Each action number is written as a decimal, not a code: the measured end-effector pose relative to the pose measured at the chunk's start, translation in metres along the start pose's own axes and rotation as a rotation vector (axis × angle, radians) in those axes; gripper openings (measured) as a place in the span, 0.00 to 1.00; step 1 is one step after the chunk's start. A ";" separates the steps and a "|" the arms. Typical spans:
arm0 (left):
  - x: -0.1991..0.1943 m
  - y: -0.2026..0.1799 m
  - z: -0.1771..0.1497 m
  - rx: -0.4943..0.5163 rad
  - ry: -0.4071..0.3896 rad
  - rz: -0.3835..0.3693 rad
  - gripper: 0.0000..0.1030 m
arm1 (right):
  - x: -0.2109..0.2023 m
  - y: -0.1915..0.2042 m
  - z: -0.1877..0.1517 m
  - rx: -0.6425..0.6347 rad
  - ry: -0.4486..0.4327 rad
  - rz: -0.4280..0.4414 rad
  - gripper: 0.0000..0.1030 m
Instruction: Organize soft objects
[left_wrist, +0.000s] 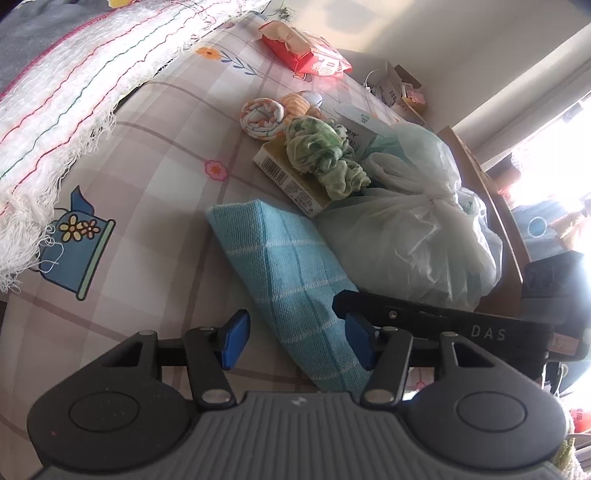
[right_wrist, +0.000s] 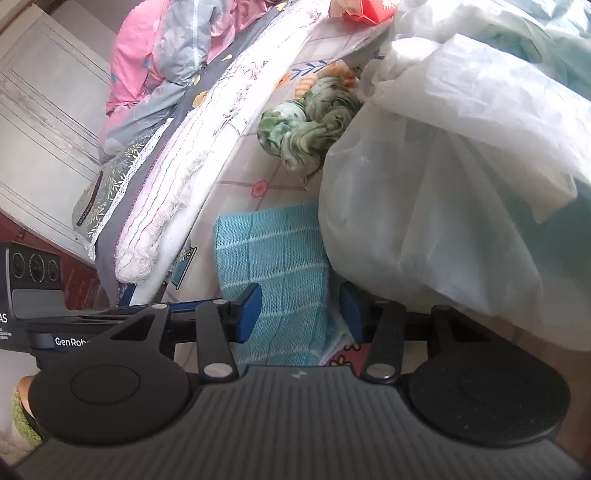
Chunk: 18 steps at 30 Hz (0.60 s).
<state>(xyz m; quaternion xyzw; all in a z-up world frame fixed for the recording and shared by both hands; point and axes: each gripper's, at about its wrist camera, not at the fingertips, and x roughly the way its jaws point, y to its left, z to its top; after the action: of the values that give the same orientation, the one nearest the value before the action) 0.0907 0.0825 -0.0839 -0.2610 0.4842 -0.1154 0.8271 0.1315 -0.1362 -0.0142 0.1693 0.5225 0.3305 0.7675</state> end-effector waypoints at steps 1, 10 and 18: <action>-0.001 0.002 0.000 -0.006 -0.003 -0.010 0.53 | 0.002 0.000 0.000 0.015 0.003 0.014 0.45; -0.007 0.008 -0.008 -0.010 -0.030 -0.088 0.44 | 0.019 -0.012 -0.005 0.153 0.071 0.156 0.27; -0.039 -0.008 -0.009 0.074 -0.095 -0.085 0.38 | 0.013 0.001 -0.011 0.173 0.077 0.280 0.17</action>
<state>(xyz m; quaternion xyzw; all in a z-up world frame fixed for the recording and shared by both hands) 0.0638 0.0897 -0.0544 -0.2560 0.4282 -0.1555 0.8526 0.1247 -0.1275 -0.0270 0.2928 0.5494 0.3942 0.6761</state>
